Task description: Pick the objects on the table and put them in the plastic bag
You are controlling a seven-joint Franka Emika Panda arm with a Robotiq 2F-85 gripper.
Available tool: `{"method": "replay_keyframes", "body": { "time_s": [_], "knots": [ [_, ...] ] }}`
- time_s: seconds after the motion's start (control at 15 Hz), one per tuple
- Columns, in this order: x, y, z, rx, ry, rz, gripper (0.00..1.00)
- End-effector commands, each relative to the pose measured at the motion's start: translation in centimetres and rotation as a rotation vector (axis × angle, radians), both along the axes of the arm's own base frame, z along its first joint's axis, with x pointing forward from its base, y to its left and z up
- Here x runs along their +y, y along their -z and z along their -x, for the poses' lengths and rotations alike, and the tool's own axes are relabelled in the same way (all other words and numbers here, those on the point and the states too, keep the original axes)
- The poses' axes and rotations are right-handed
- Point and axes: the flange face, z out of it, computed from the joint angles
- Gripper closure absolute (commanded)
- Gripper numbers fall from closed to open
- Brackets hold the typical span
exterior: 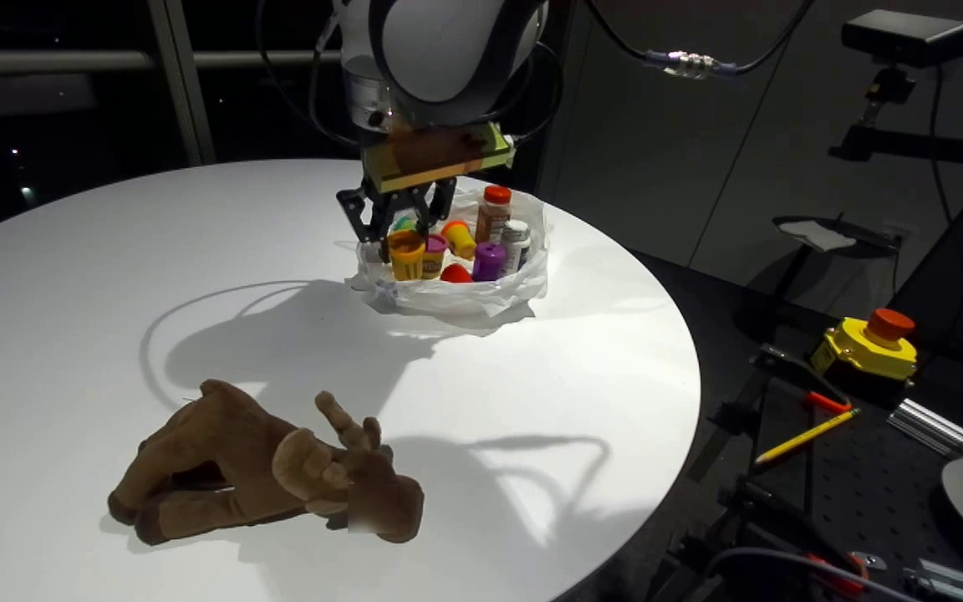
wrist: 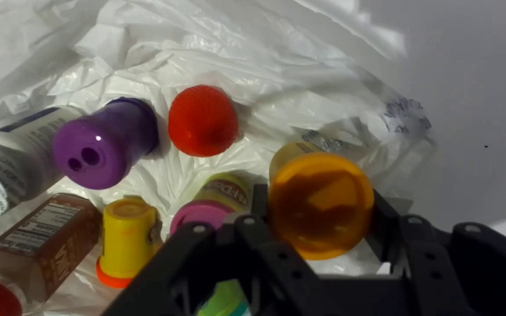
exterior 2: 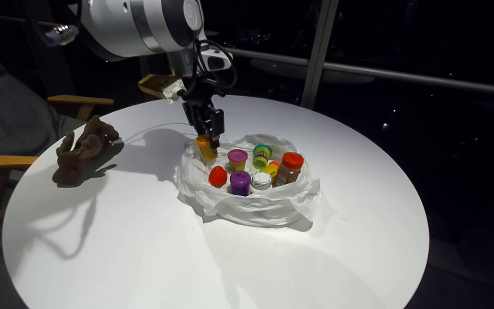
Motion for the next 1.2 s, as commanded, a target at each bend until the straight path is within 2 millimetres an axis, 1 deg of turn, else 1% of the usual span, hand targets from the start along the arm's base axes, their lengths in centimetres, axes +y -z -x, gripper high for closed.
{"method": "replay_keyframes", "body": {
  "time_s": [0.0, 0.07, 0.13, 0.2, 0.33, 0.4, 0.53, 0.67, 0.73, 0.8, 0.87, 0.93, 1.13],
  "knots": [
    [-0.6, 1.0, -1.0, -0.005, 0.028, 0.011, 0.72],
    [-0.6, 1.2, -1.0, -0.007, 0.034, 0.009, 0.56],
    [-0.4, 0.9, -0.7, -0.017, 0.037, 0.014, 0.22],
    [-0.1, 0.2, -0.3, -0.031, 0.038, 0.018, 0.22],
    [0.9, -1.6, 0.9, -0.054, 0.038, 0.035, 0.08],
    [1.7, -2.7, 1.5, -0.069, 0.034, 0.042, 0.00],
    [4.1, -5.1, 2.5, -0.097, -0.002, 0.063, 0.00],
    [8.1, -7.0, 3.4, -0.093, -0.145, 0.040, 0.00],
    [10.1, -7.7, 3.5, -0.093, -0.214, 0.018, 0.00],
    [12.1, -7.5, 3.2, -0.097, -0.262, -0.011, 0.00],
    [14.0, -7.9, 3.5, -0.100, -0.313, -0.043, 0.00],
    [15.8, -7.5, 3.5, -0.098, -0.363, -0.072, 0.01],
    [20.7, -6.4, 4.3, -0.061, -0.516, -0.134, 0.00]
  ]
}}
